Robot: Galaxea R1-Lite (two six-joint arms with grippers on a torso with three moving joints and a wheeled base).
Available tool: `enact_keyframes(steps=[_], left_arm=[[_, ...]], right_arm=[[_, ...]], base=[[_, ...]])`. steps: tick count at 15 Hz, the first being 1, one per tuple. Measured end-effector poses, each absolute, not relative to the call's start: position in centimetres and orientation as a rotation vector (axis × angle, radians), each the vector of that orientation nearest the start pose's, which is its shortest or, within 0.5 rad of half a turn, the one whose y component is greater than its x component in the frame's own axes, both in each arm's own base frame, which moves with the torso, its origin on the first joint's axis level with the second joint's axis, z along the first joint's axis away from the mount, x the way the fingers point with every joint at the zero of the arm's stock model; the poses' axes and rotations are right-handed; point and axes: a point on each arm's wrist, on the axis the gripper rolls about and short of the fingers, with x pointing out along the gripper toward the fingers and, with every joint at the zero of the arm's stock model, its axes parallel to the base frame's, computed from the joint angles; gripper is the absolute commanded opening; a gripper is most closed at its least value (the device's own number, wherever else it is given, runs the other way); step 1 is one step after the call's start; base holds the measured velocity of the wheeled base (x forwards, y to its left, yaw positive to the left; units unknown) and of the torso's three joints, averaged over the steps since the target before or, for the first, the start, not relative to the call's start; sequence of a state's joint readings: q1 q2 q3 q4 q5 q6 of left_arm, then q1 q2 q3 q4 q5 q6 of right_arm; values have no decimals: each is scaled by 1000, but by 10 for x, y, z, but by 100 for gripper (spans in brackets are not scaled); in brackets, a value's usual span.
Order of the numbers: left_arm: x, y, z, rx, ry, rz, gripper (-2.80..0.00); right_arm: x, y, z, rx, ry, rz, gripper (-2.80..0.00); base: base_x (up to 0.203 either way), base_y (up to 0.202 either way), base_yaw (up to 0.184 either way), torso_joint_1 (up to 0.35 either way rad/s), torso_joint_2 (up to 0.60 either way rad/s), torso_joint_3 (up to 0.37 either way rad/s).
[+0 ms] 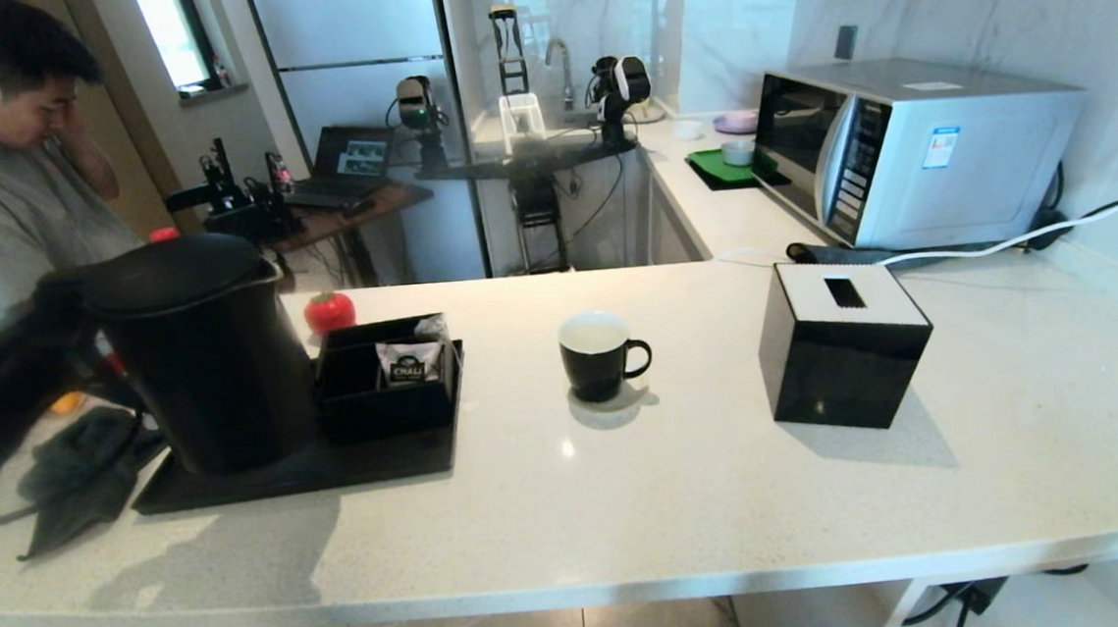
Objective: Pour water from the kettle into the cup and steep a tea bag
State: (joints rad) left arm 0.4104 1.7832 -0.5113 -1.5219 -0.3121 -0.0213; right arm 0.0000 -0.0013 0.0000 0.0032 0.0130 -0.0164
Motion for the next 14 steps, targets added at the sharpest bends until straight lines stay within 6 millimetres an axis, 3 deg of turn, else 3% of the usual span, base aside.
enact_keyframes(steps=[5,14], left_arm=[[243,57,180,44,-246,-28,-280],[244,-53,185,-23,-272,-202,-280]], right_arm=[[-23,0,75,-16,2,13,-280],[-23,0,75,-16,1,13,-280]], base=[[0,0,0,0,0,0],[0,0,0,0,0,0]])
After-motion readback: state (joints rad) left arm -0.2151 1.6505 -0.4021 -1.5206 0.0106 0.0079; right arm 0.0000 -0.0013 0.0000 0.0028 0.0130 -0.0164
